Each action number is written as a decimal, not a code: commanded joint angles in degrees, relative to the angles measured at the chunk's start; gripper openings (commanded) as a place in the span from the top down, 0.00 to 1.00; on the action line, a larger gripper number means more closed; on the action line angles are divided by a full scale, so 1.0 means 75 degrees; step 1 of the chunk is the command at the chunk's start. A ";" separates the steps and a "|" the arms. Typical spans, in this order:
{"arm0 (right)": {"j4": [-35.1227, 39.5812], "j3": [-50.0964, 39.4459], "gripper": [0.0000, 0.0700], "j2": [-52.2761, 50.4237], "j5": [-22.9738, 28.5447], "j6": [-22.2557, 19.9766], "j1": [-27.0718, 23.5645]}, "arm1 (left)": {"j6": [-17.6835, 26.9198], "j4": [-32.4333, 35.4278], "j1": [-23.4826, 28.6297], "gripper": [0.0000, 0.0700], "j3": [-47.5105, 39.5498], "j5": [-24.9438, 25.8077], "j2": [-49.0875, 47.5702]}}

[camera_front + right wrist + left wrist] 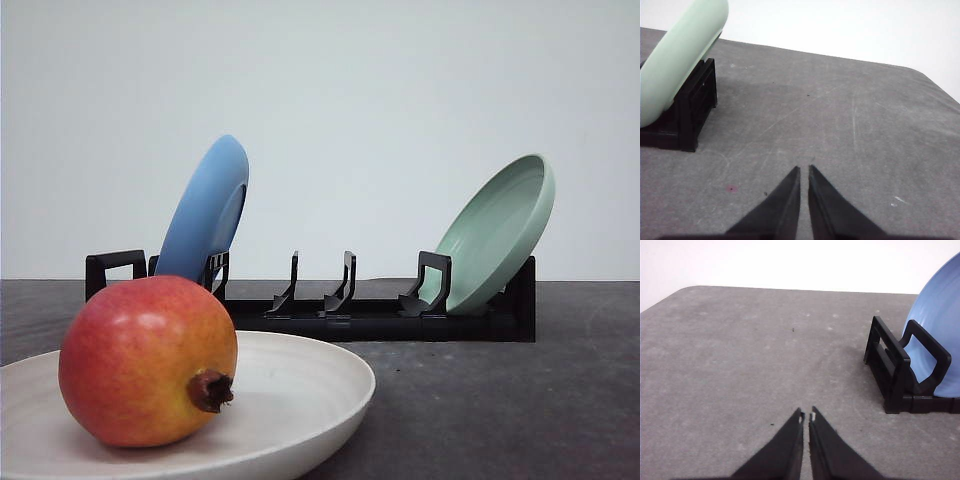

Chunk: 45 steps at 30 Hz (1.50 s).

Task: Place pomegranate in white plate

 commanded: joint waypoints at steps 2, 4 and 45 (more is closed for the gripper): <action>0.0044 -0.0029 0.96 -0.0006 0.0006 0.0079 -0.0003 | -0.0055 -0.0017 0.0015 1.00 -0.0085 -0.0032 -0.0017; 0.0044 -0.0029 0.96 -0.0006 0.0006 0.0079 -0.0003 | -0.0055 -0.0017 0.0015 1.00 -0.0085 -0.0035 -0.0017; 0.0044 -0.0029 0.96 -0.0006 0.0006 0.0079 -0.0003 | -0.0055 -0.0017 0.0015 1.00 -0.0085 -0.0032 -0.0017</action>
